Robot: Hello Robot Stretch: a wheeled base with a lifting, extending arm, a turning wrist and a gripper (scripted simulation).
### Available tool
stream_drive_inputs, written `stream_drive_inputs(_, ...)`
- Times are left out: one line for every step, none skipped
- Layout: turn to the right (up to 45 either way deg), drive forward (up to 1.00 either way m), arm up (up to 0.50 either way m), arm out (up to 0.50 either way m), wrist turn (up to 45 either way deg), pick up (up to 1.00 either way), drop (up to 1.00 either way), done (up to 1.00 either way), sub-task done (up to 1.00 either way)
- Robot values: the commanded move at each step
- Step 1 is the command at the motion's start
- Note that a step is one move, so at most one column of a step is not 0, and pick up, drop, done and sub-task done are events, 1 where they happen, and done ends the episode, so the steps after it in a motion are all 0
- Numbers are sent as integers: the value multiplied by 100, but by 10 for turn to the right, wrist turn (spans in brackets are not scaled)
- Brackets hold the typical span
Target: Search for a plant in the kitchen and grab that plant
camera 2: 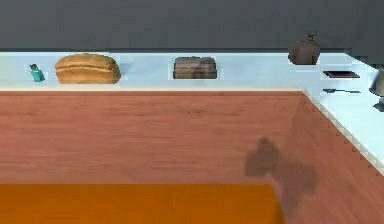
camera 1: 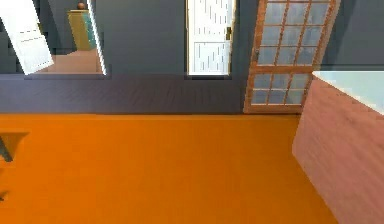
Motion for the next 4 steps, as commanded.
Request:
stream_drive_inputs(-450, 0, 0, 0, 0, 0, 0, 0, 0)
stream_drive_inputs(-450, 0, 0, 0, 0, 0, 0, 0, 0)
stream_drive_inputs(-150, 0, 0, 0, 0, 0, 0, 0, 0)
stream_drive_inputs(0, 35, 0, 0, 0, 0, 0, 0, 0)
